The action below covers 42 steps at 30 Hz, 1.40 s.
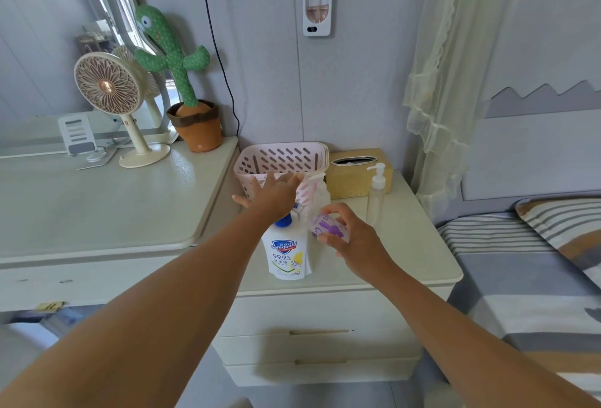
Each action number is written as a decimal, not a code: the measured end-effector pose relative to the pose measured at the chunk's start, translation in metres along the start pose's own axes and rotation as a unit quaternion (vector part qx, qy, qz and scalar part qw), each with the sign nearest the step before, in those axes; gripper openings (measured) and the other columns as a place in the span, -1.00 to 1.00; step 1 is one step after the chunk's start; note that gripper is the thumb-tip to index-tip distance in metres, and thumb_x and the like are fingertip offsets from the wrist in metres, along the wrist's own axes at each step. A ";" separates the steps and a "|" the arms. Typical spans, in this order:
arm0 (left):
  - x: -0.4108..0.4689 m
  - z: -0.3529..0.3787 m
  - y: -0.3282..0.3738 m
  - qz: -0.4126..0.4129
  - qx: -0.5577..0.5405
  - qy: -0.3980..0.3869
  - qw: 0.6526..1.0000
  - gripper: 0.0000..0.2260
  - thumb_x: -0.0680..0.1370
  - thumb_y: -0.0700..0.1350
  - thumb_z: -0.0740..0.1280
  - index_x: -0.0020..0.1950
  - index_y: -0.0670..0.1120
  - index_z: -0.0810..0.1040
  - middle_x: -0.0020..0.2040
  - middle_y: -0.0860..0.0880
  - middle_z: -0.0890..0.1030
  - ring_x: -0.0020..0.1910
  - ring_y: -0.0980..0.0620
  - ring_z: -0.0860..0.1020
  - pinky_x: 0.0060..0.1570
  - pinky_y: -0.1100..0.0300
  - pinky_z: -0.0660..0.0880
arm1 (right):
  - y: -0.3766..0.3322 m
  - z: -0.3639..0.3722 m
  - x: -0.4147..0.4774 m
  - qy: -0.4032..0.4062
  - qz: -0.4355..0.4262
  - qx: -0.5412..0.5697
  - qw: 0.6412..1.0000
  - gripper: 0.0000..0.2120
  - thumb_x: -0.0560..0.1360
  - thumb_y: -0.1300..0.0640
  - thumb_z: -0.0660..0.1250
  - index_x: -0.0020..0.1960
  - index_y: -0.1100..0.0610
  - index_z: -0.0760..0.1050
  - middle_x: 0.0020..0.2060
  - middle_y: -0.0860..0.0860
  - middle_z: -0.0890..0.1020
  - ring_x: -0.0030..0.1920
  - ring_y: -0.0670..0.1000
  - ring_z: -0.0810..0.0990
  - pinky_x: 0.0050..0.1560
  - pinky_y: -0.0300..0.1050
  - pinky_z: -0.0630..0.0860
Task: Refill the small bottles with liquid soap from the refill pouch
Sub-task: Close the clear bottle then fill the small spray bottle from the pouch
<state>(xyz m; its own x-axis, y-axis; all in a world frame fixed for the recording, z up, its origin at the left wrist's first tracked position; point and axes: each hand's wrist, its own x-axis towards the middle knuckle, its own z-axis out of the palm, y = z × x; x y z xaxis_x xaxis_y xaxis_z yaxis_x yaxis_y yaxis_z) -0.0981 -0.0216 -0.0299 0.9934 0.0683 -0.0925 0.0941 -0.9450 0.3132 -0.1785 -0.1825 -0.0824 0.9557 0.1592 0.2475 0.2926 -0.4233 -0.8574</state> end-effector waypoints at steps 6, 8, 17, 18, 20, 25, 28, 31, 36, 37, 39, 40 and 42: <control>-0.001 0.000 0.000 -0.002 -0.015 0.010 1.000 -0.55 0.64 0.21 -0.16 0.53 0.22 0.07 0.58 0.01 -0.06 0.54 -0.17 -0.20 0.30 -0.44 -0.27 | 0.001 -0.003 0.003 -0.001 -0.004 -0.004 1.000 -0.65 0.51 0.09 0.35 0.27 -0.02 0.37 0.05 -0.06 0.53 -0.05 -0.12 0.52 -0.21 -0.39 0.48; -0.006 0.004 0.000 -0.001 -0.006 0.018 1.000 -0.57 0.65 0.18 -0.15 0.53 0.23 0.06 0.58 0.02 -0.07 0.54 -0.18 -0.21 0.30 -0.46 -0.26 | 0.004 -0.001 0.001 -0.006 -0.001 -0.010 1.000 -0.64 0.51 0.09 0.35 0.27 -0.02 0.36 0.05 -0.06 0.52 -0.07 -0.12 0.51 -0.22 -0.40 0.48; -0.002 -0.001 -0.001 0.007 0.021 0.022 0.999 -0.59 0.66 0.11 -0.12 0.53 0.24 -0.02 0.58 -0.01 -0.12 0.52 -0.22 -0.26 0.29 -0.50 -0.24 | 0.000 0.000 0.000 -0.010 0.003 -0.011 1.000 -0.64 0.52 0.07 0.34 0.28 -0.03 0.35 0.06 -0.06 0.50 -0.02 -0.08 0.52 -0.16 -0.33 0.52; 0.002 -0.001 -0.001 0.005 0.017 0.023 1.000 -0.58 0.65 0.11 -0.12 0.53 0.24 -0.02 0.58 0.00 -0.14 0.52 -0.21 -0.27 0.29 -0.49 -0.25 | -0.001 -0.001 0.001 -0.009 0.002 -0.010 1.000 -0.64 0.52 0.08 0.34 0.28 -0.03 0.35 0.06 -0.06 0.50 -0.02 -0.08 0.52 -0.16 -0.34 0.52; 0.004 -0.001 -0.004 0.013 0.013 0.018 1.000 -0.54 0.60 0.15 -0.20 0.52 0.24 -0.03 0.56 0.04 -0.14 0.52 -0.20 -0.26 0.30 -0.48 -0.26 | -0.001 -0.002 0.001 -0.009 0.002 -0.012 1.000 -0.65 0.52 0.08 0.34 0.27 -0.03 0.36 0.06 -0.06 0.51 -0.02 -0.08 0.52 -0.17 -0.35 0.52; -0.002 0.007 -0.005 -0.004 -0.008 0.011 1.000 -0.58 0.65 0.15 -0.14 0.53 0.24 0.03 0.58 0.02 -0.10 0.53 -0.20 -0.24 0.30 -0.48 -0.25 | 0.003 0.000 0.001 -0.015 0.005 -0.022 1.000 -0.64 0.52 0.08 0.34 0.27 -0.03 0.34 0.04 -0.08 0.50 -0.09 -0.12 0.51 -0.22 -0.42 0.46; -0.010 0.007 -0.003 0.003 0.005 0.005 1.000 -0.59 0.67 0.10 -0.10 0.53 0.23 0.02 0.58 0.00 -0.10 0.52 -0.22 -0.23 0.30 -0.49 -0.23 | 0.004 0.003 0.000 -0.021 0.009 -0.022 0.999 -0.64 0.52 0.07 0.34 0.27 -0.03 0.34 0.06 -0.07 0.49 -0.04 -0.08 0.50 -0.23 -0.42 0.45; -0.007 0.002 -0.002 0.005 0.011 -0.001 1.000 -0.59 0.67 0.11 -0.11 0.53 0.24 0.01 0.58 -0.01 -0.11 0.52 -0.23 -0.24 0.30 -0.49 -0.23 | 0.003 0.001 0.001 -0.018 0.004 -0.019 1.000 -0.64 0.52 0.06 0.34 0.28 -0.03 0.34 0.06 -0.07 0.50 -0.03 -0.09 0.51 -0.21 -0.42 0.47; -0.001 -0.004 -0.001 -0.004 -0.015 0.001 1.000 -0.54 0.63 0.22 -0.15 0.53 0.23 0.04 0.58 0.01 -0.10 0.53 -0.17 -0.24 0.30 -0.44 -0.29 | -0.001 -0.002 0.001 -0.011 -0.004 -0.017 1.000 -0.64 0.52 0.06 0.34 0.27 -0.03 0.35 0.08 -0.08 0.51 0.01 -0.09 0.52 -0.18 -0.38 0.51; -0.001 -0.004 -0.001 -0.003 -0.018 0.000 1.000 -0.54 0.63 0.23 -0.16 0.53 0.22 0.04 0.58 0.01 -0.10 0.53 -0.17 -0.23 0.30 -0.44 -0.28 | -0.001 -0.003 0.002 -0.011 -0.004 -0.018 1.000 -0.64 0.52 0.06 0.34 0.27 -0.03 0.35 0.08 -0.08 0.50 0.01 -0.09 0.52 -0.18 -0.38 0.51; -0.001 0.000 -0.003 0.003 -0.019 0.003 1.000 -0.55 0.63 0.22 -0.16 0.53 0.22 0.05 0.58 0.02 -0.08 0.53 -0.19 -0.23 0.30 -0.46 -0.26 | -0.001 -0.002 0.001 -0.011 -0.004 -0.018 1.000 -0.64 0.52 0.07 0.34 0.28 -0.04 0.35 0.07 -0.08 0.50 0.01 -0.09 0.52 -0.18 -0.38 0.51; -0.002 0.002 -0.003 0.004 -0.019 0.003 1.000 -0.55 0.64 0.21 -0.16 0.53 0.23 0.05 0.58 0.02 -0.08 0.53 -0.20 -0.22 0.30 -0.47 -0.25 | 0.001 -0.002 0.001 -0.010 -0.003 -0.020 1.000 -0.63 0.52 0.07 0.35 0.28 -0.04 0.35 0.07 -0.08 0.50 -0.01 -0.09 0.52 -0.19 -0.39 0.50; -0.006 0.006 -0.004 0.000 -0.013 0.000 1.000 -0.57 0.65 0.17 -0.14 0.53 0.22 0.04 0.58 0.01 -0.07 0.53 -0.21 -0.20 0.30 -0.48 -0.23 | 0.003 0.001 0.000 -0.014 0.004 -0.025 1.000 -0.63 0.52 0.08 0.35 0.28 -0.02 0.34 0.05 -0.08 0.50 -0.04 -0.09 0.51 -0.21 -0.41 0.47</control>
<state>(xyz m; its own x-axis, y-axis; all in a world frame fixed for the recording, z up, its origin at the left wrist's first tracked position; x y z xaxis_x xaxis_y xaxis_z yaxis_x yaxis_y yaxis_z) -0.1051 -0.0200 -0.0360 0.9933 0.0691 -0.0927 0.0966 -0.9366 0.3368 -0.1780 -0.1832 -0.0853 0.9569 0.1807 0.2274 0.2870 -0.4685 -0.8355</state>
